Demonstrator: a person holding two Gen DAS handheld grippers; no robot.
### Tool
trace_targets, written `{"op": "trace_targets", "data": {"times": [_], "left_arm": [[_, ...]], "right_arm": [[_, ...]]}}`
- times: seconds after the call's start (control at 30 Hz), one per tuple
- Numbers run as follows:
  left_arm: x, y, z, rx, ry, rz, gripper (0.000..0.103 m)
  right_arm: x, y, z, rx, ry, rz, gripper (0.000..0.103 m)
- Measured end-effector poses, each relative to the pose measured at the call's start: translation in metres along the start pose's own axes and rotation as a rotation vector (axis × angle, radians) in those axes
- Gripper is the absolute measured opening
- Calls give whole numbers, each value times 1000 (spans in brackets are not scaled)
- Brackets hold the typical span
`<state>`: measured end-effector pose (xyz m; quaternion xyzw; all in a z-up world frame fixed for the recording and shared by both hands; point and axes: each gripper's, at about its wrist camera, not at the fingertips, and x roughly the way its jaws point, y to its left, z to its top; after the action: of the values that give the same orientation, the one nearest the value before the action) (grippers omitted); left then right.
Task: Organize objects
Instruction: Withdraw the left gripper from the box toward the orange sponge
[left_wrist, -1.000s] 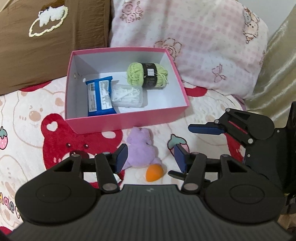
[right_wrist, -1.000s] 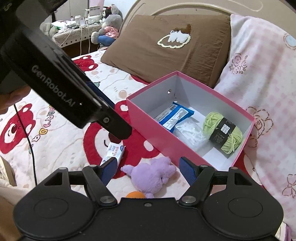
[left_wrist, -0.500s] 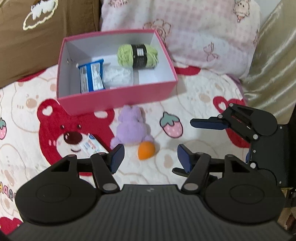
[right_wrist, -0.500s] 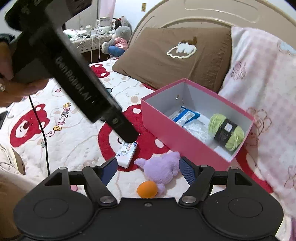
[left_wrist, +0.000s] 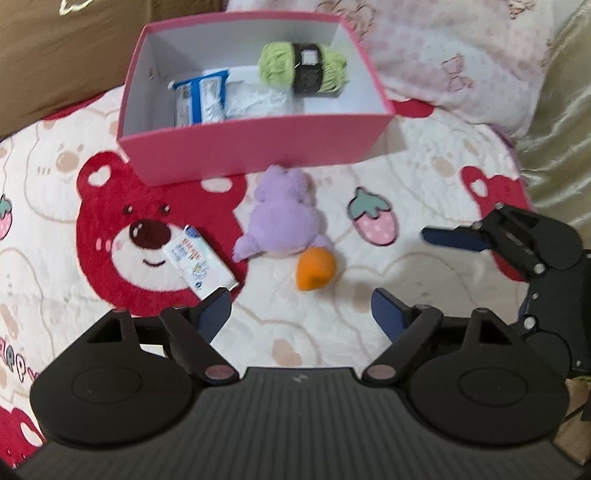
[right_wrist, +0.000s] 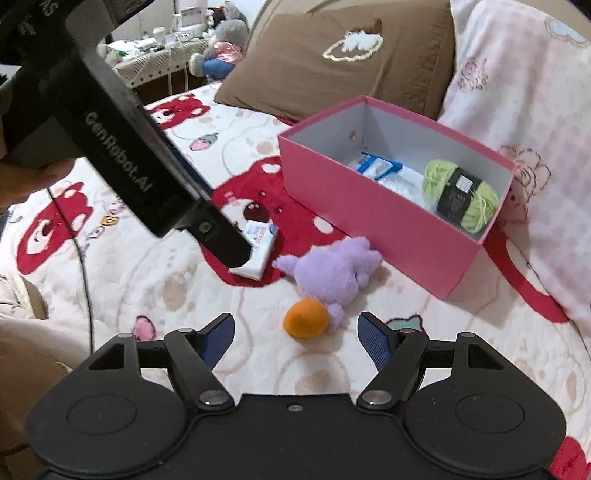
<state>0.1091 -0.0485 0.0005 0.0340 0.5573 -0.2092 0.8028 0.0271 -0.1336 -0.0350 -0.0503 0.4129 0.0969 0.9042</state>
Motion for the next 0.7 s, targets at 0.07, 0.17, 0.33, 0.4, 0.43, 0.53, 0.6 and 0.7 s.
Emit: {"op": "trace_targets", "data": {"times": [0.07, 0.17, 0.33, 0.4, 0.43, 0.53, 0.6, 0.7], "left_arm": [[9, 1, -5, -6, 9, 16, 83], [20, -1, -12, 16, 17, 22, 83], [35, -10, -25, 100, 20, 19, 83], [41, -8, -28, 100, 18, 5, 83], [43, -7, -28, 90, 10, 0, 83], [50, -2, -30, 66, -37, -7, 83], [56, 0, -29, 65, -64, -9, 83], [67, 3, -29, 56, -97, -42, 81]], "right_arm": [[8, 0, -4, 8, 7, -27, 78], [19, -2, -9, 28, 17, -29, 78], [35, -1, -18, 48, 25, -14, 78], [43, 1, -23, 52, 33, -1, 77], [47, 2, -25, 51, 33, 10, 77], [52, 8, -29, 15, 16, 9, 77], [57, 8, -30, 21, 2, 11, 75], [68, 5, -32, 43, -12, 20, 71]]}}
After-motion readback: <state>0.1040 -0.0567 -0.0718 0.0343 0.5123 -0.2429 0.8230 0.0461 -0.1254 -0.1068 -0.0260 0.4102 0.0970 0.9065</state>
